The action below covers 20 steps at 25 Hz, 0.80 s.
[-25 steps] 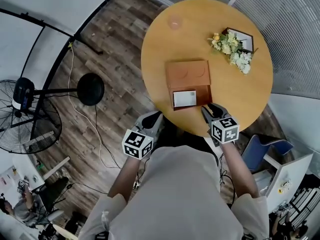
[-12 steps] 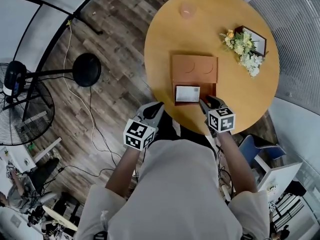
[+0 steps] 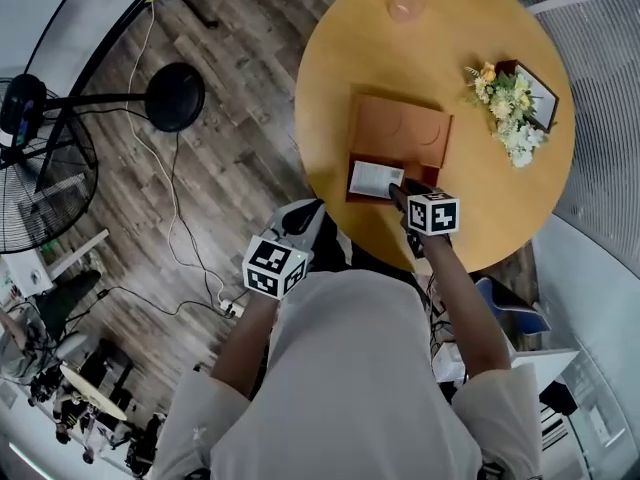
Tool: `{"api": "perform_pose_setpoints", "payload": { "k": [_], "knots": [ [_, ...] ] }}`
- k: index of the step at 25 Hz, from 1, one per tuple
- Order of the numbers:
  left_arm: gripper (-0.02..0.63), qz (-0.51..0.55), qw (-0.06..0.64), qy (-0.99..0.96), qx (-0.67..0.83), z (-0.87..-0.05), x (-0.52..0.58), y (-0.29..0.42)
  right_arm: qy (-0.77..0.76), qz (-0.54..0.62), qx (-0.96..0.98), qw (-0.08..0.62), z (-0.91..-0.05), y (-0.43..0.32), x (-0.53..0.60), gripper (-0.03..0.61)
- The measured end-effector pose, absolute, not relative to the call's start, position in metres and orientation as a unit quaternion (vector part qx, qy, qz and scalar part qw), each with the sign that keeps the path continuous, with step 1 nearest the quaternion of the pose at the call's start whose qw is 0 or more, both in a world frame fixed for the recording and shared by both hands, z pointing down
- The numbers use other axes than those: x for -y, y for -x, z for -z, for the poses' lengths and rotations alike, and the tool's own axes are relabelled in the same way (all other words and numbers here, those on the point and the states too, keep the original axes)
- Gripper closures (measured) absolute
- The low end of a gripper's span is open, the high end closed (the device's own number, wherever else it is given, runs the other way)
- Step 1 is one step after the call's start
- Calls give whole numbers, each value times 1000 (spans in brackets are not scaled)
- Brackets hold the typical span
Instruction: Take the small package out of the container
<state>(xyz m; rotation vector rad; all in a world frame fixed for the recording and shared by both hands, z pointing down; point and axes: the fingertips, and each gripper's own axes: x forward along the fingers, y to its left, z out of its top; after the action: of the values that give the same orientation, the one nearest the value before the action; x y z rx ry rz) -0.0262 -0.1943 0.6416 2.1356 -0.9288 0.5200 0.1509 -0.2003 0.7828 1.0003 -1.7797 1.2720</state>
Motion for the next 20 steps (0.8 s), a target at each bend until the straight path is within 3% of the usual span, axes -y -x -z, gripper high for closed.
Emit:
{"api": "perform_pose_setpoints", "payload": {
  "k": [20],
  "knots": [
    [594,-221,390,-801,398,-674,185,48,-350,-564,635,396,-843,-149,203,356]
  ]
}}
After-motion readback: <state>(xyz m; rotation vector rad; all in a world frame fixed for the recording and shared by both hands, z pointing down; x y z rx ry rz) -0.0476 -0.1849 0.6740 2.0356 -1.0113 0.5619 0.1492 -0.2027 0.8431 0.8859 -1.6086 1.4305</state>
